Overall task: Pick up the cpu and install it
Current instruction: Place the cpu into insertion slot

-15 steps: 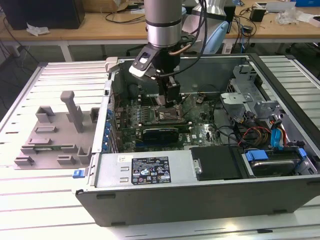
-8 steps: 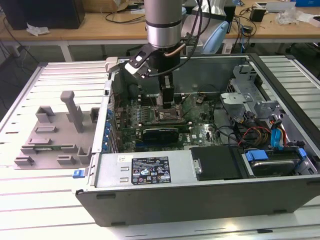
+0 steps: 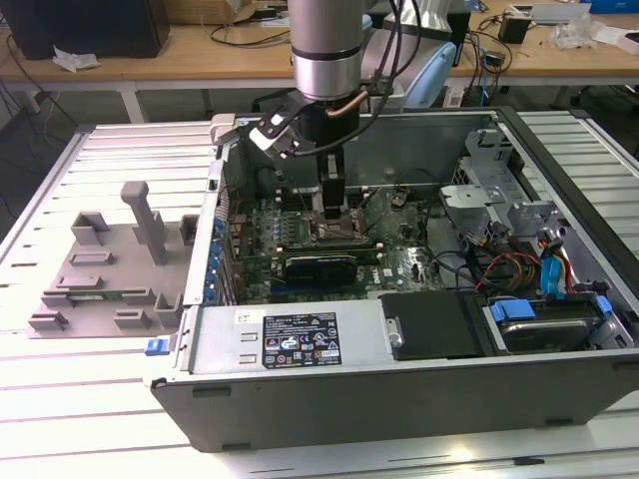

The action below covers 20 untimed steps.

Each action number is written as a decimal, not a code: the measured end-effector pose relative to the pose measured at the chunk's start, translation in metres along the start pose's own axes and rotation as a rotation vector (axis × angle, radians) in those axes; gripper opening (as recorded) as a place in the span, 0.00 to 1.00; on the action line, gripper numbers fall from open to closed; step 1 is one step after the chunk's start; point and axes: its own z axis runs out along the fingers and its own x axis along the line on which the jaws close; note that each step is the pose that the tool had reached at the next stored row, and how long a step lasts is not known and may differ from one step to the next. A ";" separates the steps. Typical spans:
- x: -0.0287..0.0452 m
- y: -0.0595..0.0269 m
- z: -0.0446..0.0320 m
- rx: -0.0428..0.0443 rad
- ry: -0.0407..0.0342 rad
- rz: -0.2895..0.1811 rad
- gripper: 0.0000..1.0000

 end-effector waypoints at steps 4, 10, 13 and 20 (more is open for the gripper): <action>0.0014 0.0020 0.0053 -0.0009 0.0015 -0.031 0.55; 0.0015 0.0032 0.0072 -0.0010 0.0028 -0.036 0.55; 0.0016 0.0036 0.0096 -0.0011 0.0027 -0.036 0.55; 0.0030 0.0094 0.0222 -0.0008 0.0019 -0.032 0.55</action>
